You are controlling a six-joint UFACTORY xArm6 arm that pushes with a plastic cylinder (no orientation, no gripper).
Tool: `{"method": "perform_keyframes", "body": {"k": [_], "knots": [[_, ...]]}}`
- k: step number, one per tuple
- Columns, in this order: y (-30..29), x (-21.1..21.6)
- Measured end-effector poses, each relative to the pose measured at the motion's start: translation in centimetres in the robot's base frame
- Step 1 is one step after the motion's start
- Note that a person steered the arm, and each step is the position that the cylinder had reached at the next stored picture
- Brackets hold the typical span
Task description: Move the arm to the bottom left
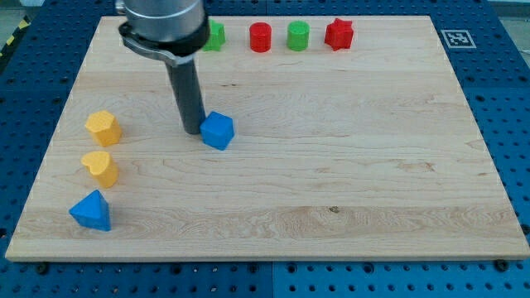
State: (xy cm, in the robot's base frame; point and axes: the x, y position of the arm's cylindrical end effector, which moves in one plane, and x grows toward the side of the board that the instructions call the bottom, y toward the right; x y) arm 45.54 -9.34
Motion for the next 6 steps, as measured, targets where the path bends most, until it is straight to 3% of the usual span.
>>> {"method": "perform_keyframes", "body": {"k": [2,3,5,6], "knots": [[3.0,4.6],[1.6,8.5],[-4.4,16.0],[-10.1,16.2]]}}
